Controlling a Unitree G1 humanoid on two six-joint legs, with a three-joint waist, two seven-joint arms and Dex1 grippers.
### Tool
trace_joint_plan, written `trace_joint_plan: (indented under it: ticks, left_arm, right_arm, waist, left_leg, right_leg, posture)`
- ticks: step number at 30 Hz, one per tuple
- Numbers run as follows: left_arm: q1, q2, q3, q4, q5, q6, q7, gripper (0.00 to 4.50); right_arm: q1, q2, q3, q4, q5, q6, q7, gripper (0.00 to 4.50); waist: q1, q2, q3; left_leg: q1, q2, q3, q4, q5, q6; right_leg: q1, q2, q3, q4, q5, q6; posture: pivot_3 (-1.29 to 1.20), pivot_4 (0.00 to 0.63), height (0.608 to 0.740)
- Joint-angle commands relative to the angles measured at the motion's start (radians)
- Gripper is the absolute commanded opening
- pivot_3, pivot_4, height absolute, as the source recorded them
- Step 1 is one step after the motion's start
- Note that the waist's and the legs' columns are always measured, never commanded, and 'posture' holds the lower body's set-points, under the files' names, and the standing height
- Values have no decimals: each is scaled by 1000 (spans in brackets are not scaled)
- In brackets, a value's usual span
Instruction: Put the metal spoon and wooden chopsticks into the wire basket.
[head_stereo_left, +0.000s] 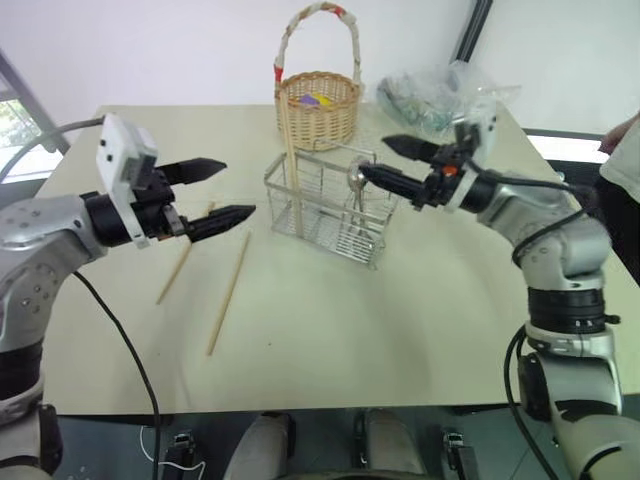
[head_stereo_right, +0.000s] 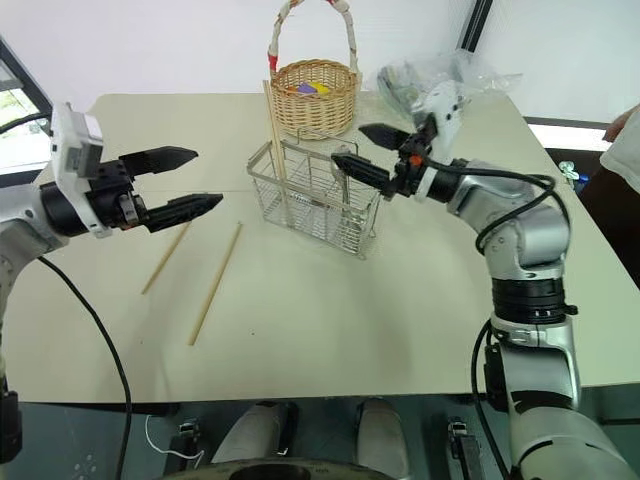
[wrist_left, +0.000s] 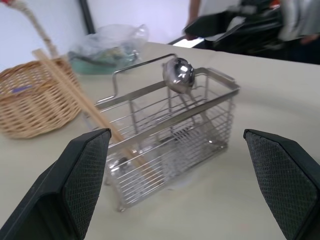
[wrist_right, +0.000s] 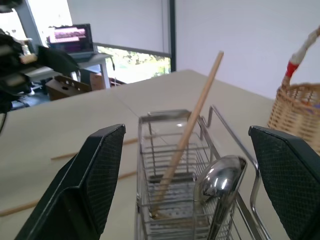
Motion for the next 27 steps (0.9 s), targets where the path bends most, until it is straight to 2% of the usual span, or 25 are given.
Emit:
trace_joint_plan:
  ticks: [1, 5, 8, 16, 27]
  left_arm:
    - [-78, -14, 52, 173, 74, -14, 108, 4500]
    - [-167, -14, -17, 364, 212, 27, 227, 4500]
    - [-225, -19, -89, 475, 303, 95, 282, 4500]
    - [-404, -103, -269, 759, 464, 191, 262, 4500]
    - [-644, -203, -424, 1212, 667, 95, 85, 4500]
  right_arm:
    - [-50, -115, -119, -127, 160, 88, 72, 4082]
    - [29, -268, -182, -237, 271, 154, 180, 4082]
    - [126, -329, -226, -318, 342, 191, 210, 4082]
    - [371, -346, -275, -504, 426, 211, 139, 4082]
    - [534, -348, -323, -610, 559, 195, 9, 4082]
  waist:
    - [0, 0, 0]
    - [0, -3, -1]
    - [-1, -5, -2]
    - [7, -8, 0]
    - [22, -10, -1]
  left_leg:
    - [0, 0, 0, 0, 0, 0]
    - [1, 1, 0, -1, 0, 0]
    - [1, 1, 0, -2, -1, 1]
    - [0, 1, 2, 0, -1, 1]
    - [-6, 0, 1, 1, 0, 1]
  right_leg:
    - [0, 0, 0, 0, 0, 0]
    - [0, 1, 0, 0, 0, 1]
    - [1, 1, 0, -1, 1, 3]
    - [0, -1, 0, -1, 3, 6]
    - [-4, -2, -1, -3, 3, 7]
  posture:
    - [0, 150, 674]
    - [0, 150, 674]
    - [0, 150, 674]
    - [0, 150, 674]
    - [0, 150, 674]
